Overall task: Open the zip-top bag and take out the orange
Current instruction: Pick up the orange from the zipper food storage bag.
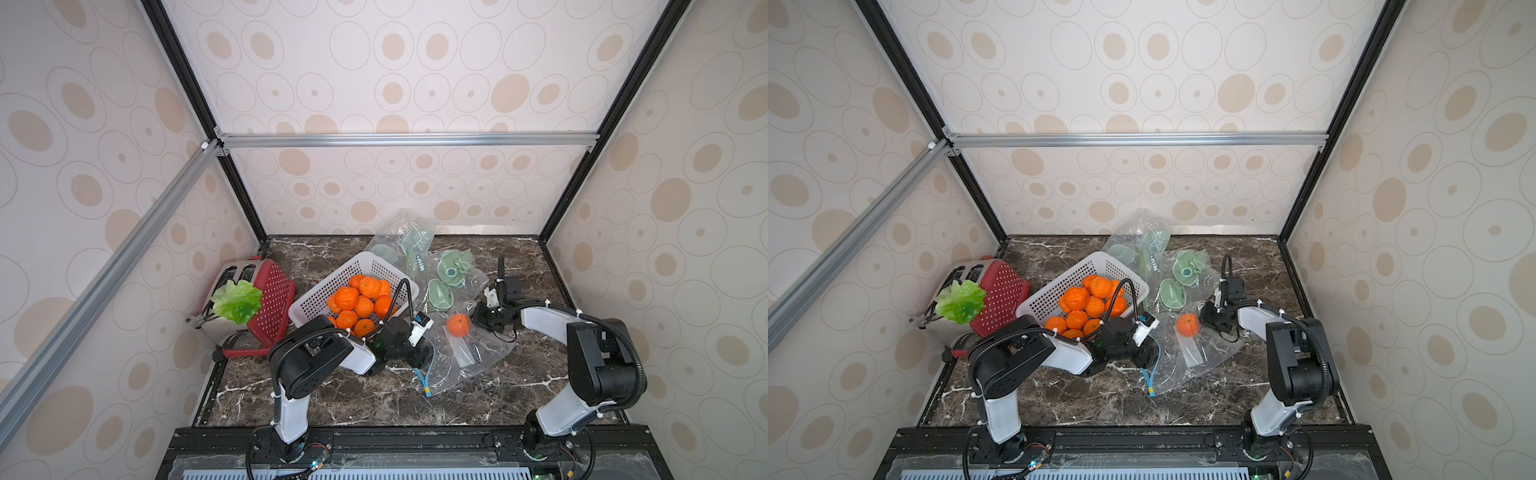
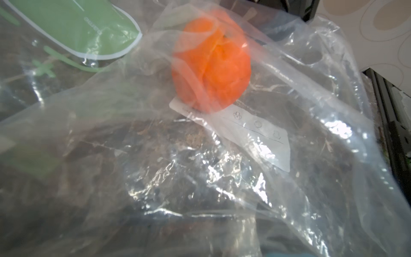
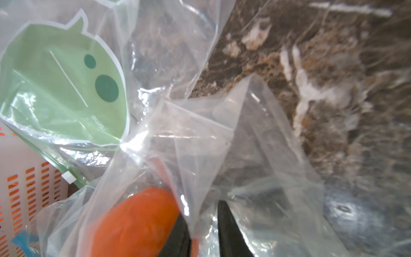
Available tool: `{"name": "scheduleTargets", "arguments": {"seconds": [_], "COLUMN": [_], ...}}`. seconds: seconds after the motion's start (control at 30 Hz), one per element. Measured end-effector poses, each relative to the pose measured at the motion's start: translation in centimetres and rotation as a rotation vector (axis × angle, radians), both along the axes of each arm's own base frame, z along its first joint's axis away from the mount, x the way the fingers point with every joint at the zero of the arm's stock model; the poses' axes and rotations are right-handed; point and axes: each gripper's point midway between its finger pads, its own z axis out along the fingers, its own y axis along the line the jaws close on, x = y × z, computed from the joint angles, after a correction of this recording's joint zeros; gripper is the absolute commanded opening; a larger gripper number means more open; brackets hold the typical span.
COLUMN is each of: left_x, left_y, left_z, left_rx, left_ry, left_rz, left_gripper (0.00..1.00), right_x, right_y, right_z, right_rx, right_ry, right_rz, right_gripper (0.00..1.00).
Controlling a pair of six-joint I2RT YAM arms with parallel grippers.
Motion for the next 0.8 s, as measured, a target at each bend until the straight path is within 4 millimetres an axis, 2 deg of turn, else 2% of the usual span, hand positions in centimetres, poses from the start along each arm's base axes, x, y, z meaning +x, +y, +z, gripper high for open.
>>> {"name": "scheduleTargets", "arguments": {"seconds": [0.23, 0.37, 0.47, 0.63, 0.8], "left_x": [0.9, 1.2, 1.6, 2.5, 3.0], "left_y": [-0.5, -0.6, -0.8, -0.7, -0.3], "left_z": [0.0, -0.1, -0.1, -0.1, 0.0], "left_rx": [-0.011, -0.009, -0.01, -0.008, -0.006], "left_ry": [-0.056, -0.078, -0.092, -0.124, -0.15], "left_rz": [0.004, 0.006, 0.015, 0.055, 0.088], "left_gripper": [0.76, 0.77, 0.78, 0.81, 0.83], "right_x": [3.6, 5.0, 4.2, 2.9, 0.5], "right_y": [-0.1, 1.3, 3.3, 6.3, 7.9], "right_z": [2.1, 1.3, 0.3, 0.3, -0.9], "right_rx": [-0.017, 0.003, 0.031, 0.107, 0.153], "right_ry": [-0.074, -0.064, -0.035, -0.033, 0.003], "right_rz": [-0.018, 0.023, 0.091, 0.199, 0.27], "right_gripper": [0.27, 0.25, 0.25, 0.23, 0.23]}}
